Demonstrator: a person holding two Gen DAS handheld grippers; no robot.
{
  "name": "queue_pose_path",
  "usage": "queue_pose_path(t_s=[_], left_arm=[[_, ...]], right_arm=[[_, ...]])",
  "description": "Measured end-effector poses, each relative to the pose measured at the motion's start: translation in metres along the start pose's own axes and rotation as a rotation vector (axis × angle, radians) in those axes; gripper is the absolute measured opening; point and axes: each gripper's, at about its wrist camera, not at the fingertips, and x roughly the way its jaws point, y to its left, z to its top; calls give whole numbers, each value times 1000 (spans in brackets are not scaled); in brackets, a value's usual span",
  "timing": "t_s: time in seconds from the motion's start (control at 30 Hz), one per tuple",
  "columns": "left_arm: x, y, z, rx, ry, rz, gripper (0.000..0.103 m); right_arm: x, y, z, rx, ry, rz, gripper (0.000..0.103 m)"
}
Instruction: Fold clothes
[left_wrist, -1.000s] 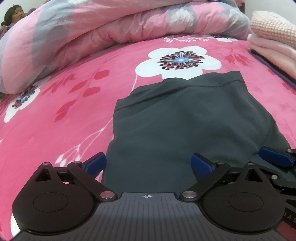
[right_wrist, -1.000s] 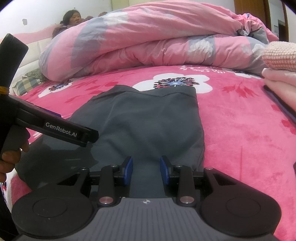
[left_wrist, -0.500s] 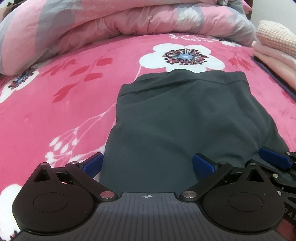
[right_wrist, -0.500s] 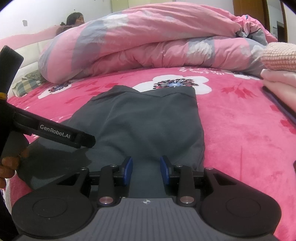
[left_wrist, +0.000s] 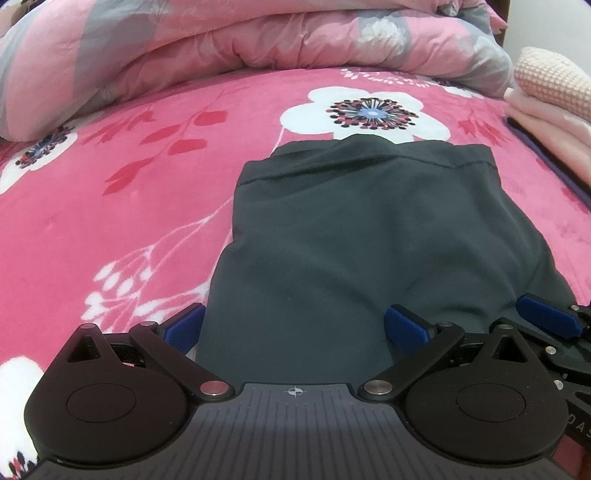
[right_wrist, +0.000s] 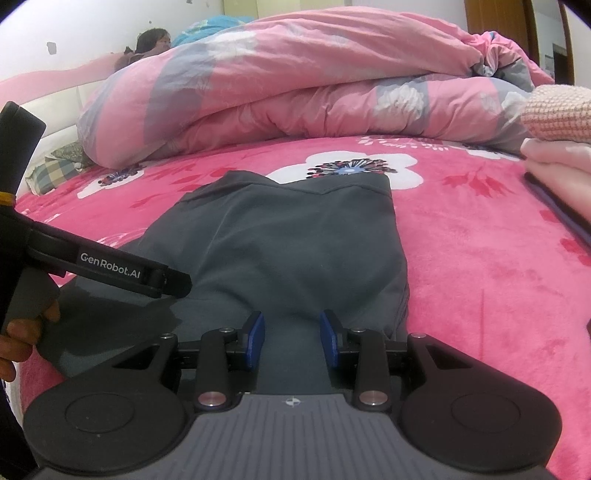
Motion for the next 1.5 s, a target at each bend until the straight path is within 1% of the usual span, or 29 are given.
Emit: queue_pose_path(t_s=[1.5], left_arm=[[-1, -4, -4, 9, -14, 14, 103]], right_arm=[[1, -3, -3, -4, -14, 3, 36]])
